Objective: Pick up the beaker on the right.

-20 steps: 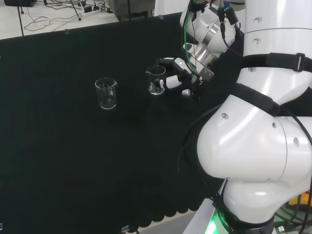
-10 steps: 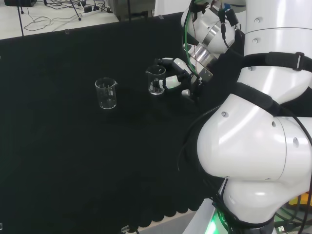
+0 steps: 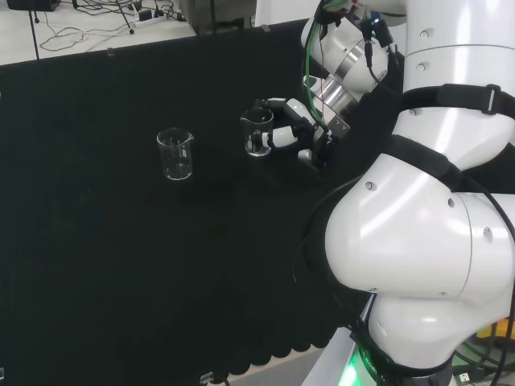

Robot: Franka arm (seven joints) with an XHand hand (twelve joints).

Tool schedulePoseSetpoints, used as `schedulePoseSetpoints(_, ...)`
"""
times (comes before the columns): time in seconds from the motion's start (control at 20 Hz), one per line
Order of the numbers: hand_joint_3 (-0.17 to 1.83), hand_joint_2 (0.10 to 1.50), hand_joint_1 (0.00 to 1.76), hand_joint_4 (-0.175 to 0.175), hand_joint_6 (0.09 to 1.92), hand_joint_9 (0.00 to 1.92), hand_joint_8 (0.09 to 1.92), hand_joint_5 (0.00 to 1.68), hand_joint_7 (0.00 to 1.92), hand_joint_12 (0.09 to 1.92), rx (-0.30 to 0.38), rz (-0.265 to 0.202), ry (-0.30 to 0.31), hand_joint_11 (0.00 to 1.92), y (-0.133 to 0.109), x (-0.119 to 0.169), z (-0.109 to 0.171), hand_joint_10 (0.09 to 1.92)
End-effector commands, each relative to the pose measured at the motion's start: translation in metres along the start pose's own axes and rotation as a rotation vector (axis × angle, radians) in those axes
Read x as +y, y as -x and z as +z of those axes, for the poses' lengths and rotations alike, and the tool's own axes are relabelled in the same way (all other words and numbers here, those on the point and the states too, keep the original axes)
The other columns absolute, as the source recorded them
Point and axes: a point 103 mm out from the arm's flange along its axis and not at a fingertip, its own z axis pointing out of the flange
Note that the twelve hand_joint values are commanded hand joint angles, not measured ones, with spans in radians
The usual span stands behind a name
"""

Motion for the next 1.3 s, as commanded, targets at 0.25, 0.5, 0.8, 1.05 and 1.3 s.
schedulePoseSetpoints(0.25,0.59,0.50,0.89,-0.078,0.09,0.53,0.75,0.52,0.38,1.40,0.023,-0.010,0.004,0.09,-0.0003,0.0047,0.0034,0.64)
schedulePoseSetpoints(0.5,0.59,0.50,0.89,-0.077,0.09,0.53,0.75,0.53,0.39,1.39,0.017,-0.004,0.005,0.09,0.0005,0.0051,0.0060,0.64)
schedulePoseSetpoints(0.8,0.58,0.51,0.91,-0.074,0.09,0.56,0.75,0.57,0.41,1.38,0.040,0.007,0.025,0.15,0.0016,0.0053,0.0061,0.64)
schedulePoseSetpoints(1.05,0.58,0.52,0.92,-0.074,0.09,0.57,0.74,0.58,0.42,1.36,0.056,-0.010,0.032,0.18,-0.0009,0.0089,0.0076,0.63)
schedulePoseSetpoints(1.3,0.58,0.52,0.93,-0.073,0.10,0.58,0.74,0.58,0.43,1.36,0.051,-0.012,0.036,0.18,-0.0033,0.0101,0.0080,0.62)
